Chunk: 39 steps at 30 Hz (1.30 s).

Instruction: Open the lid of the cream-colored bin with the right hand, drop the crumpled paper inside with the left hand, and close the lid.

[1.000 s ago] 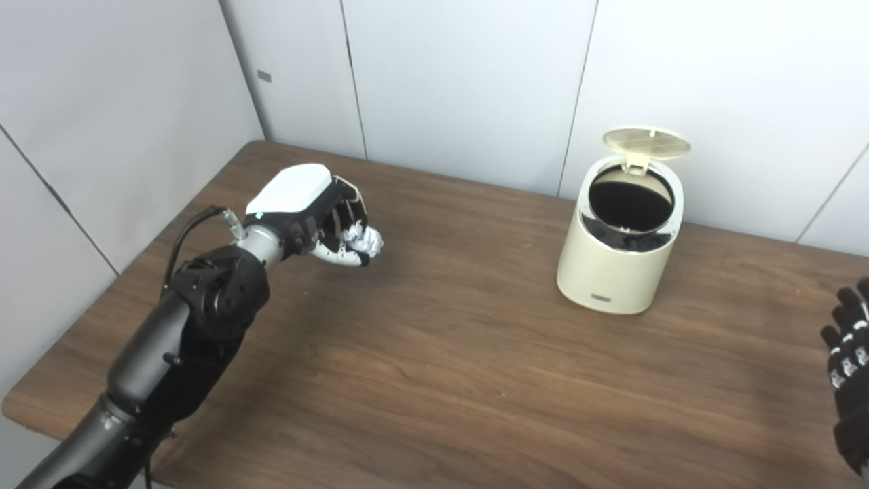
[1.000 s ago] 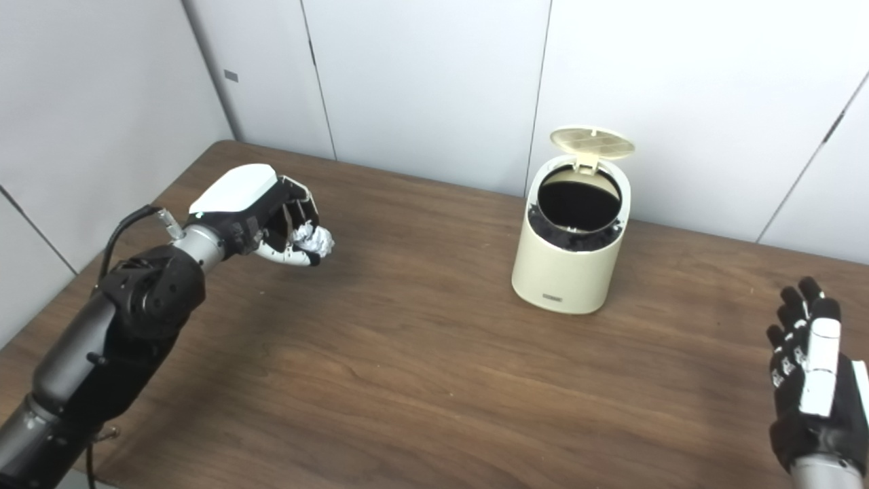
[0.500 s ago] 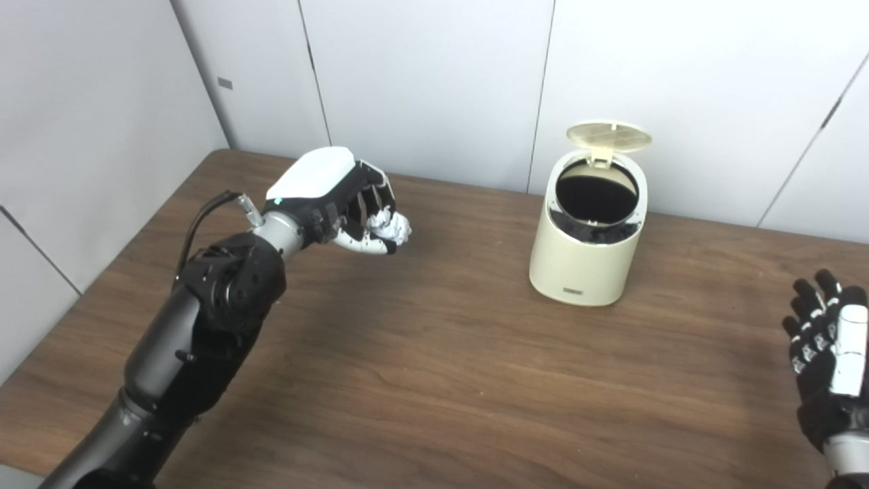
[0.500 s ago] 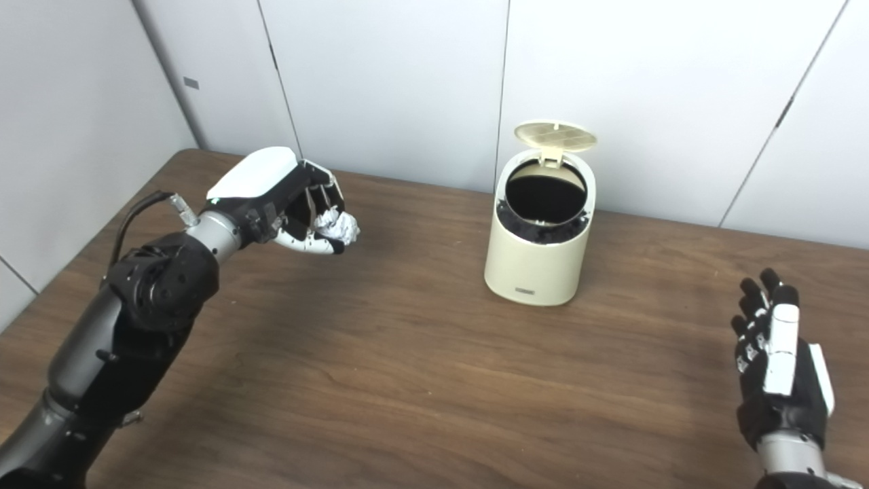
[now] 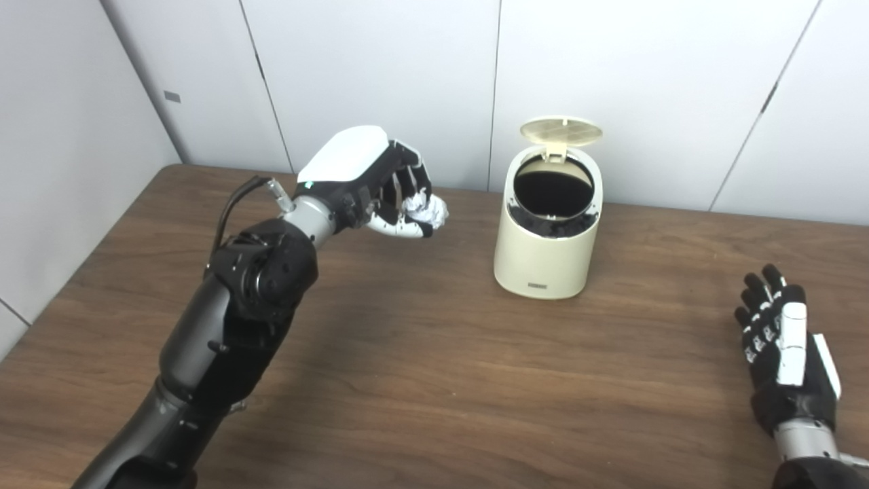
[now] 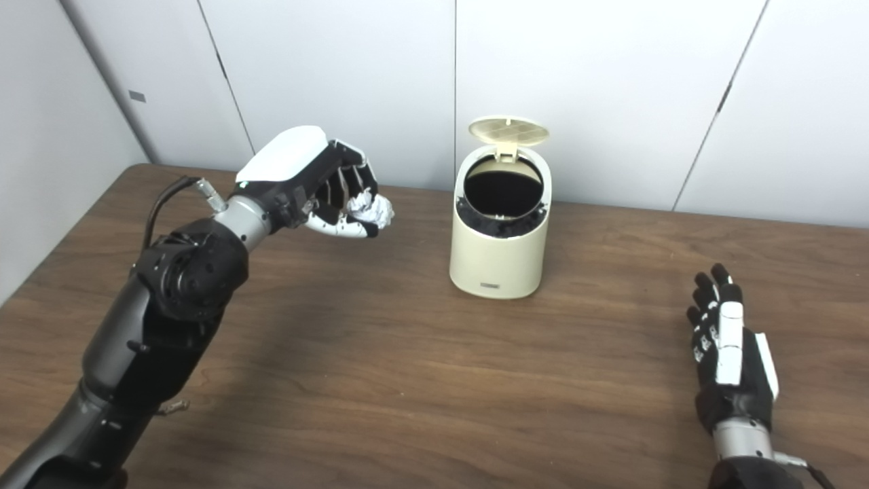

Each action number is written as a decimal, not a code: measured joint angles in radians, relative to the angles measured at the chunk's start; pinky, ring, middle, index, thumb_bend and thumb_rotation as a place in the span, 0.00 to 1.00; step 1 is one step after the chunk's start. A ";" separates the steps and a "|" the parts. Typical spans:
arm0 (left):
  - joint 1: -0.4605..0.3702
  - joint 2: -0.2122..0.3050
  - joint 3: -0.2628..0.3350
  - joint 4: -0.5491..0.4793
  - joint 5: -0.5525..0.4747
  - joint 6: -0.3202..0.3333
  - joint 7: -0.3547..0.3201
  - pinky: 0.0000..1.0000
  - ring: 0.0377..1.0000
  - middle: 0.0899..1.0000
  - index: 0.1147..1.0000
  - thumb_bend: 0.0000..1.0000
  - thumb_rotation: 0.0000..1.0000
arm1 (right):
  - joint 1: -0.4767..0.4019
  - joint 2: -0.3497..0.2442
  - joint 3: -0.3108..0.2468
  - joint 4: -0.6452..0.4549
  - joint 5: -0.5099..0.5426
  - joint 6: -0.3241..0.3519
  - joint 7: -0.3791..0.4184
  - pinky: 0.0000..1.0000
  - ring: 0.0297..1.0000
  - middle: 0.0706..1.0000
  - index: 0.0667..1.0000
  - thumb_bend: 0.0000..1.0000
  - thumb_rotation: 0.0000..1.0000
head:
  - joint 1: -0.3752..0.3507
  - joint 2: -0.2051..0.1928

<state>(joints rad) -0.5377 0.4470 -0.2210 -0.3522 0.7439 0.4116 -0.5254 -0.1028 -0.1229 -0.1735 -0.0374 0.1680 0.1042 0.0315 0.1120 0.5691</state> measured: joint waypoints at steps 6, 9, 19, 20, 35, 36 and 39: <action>-0.049 -0.043 -0.022 0.034 0.021 0.007 0.000 0.36 0.39 0.45 0.44 0.47 0.00 | 0.001 -0.001 0.007 0.020 -0.004 -0.038 0.005 1.00 0.99 0.97 1.00 0.43 1.00 | -0.024 -0.014; -0.070 -0.067 -0.040 0.050 0.045 0.009 -0.001 0.38 0.40 0.46 0.43 0.48 0.00 | 0.000 -0.003 0.007 0.044 -0.004 -0.074 0.006 1.00 0.98 0.96 0.99 0.43 1.00 | -0.034 -0.023; -0.130 -0.171 -0.055 0.118 0.084 0.011 0.022 0.33 0.38 0.44 0.43 0.47 0.00 | -0.006 -0.003 0.015 0.064 -0.026 -0.100 0.005 1.00 0.97 0.96 0.99 0.42 1.00 | -0.054 -0.034; -0.130 -0.178 -0.055 0.124 0.086 0.011 0.034 0.32 0.37 0.43 0.44 0.47 0.00 | -0.007 -0.003 0.016 0.065 -0.029 -0.101 0.004 1.00 0.97 0.95 0.99 0.42 1.00 | -0.055 -0.032; -0.139 -0.266 -0.099 0.216 0.086 -0.039 0.153 0.33 0.36 0.43 0.44 0.47 0.00 | -0.019 0.001 0.019 0.078 -0.045 -0.106 -0.004 1.00 0.98 0.95 0.99 0.41 1.00 | -0.075 -0.044; -0.141 -0.271 -0.101 0.221 0.086 -0.039 0.159 0.32 0.35 0.43 0.44 0.47 0.00 | -0.020 0.001 0.018 0.080 -0.045 -0.107 -0.004 1.00 0.98 0.95 0.98 0.41 1.00 | -0.077 -0.044; -0.144 -0.282 -0.103 0.224 0.086 -0.039 0.169 0.29 0.36 0.43 0.46 0.47 0.00 | -0.027 0.002 0.018 0.088 -0.045 -0.109 -0.005 1.00 0.99 0.96 0.99 0.41 1.00 | -0.078 -0.048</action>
<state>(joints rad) -0.6813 0.1654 -0.3245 -0.1285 0.8302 0.3724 -0.3560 -0.1293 -0.1210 -0.1555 0.0503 0.1230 -0.0052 0.0263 0.0337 0.5216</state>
